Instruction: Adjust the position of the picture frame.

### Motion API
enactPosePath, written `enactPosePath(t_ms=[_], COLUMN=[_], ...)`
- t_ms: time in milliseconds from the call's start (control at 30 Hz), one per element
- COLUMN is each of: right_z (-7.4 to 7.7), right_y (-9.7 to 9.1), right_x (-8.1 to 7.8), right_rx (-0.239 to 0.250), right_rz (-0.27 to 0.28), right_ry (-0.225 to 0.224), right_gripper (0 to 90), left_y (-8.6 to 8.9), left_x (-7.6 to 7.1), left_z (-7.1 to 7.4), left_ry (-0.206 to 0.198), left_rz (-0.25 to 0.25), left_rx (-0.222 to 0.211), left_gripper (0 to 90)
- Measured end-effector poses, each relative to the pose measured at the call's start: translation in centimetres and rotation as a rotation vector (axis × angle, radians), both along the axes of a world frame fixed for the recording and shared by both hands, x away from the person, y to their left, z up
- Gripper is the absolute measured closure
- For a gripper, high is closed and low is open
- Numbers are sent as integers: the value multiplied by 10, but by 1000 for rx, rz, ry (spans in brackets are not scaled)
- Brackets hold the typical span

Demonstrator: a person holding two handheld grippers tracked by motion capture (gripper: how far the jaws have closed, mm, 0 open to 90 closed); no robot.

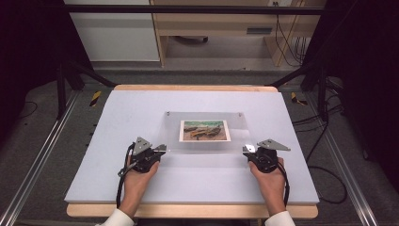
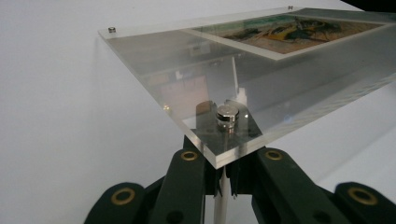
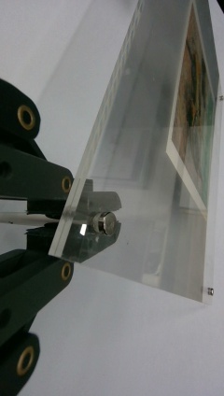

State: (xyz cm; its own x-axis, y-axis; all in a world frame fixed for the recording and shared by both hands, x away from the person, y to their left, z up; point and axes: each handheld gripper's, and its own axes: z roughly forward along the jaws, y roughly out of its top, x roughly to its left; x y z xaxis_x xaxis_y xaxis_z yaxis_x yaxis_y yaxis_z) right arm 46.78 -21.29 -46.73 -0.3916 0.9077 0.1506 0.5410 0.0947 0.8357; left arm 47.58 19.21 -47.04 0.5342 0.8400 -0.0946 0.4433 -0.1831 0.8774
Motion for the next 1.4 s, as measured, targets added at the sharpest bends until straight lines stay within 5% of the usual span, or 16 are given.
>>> enactPosePath(t_ms=[1400], right_z=[-9], right_y=[9], right_x=[7], right_rx=[-40], right_rz=[29], right_ry=[33], right_gripper=[839], left_y=[7], left_x=[4], left_z=[-9], left_ry=[25], left_rz=[15], left_rx=[21], left_gripper=[839])
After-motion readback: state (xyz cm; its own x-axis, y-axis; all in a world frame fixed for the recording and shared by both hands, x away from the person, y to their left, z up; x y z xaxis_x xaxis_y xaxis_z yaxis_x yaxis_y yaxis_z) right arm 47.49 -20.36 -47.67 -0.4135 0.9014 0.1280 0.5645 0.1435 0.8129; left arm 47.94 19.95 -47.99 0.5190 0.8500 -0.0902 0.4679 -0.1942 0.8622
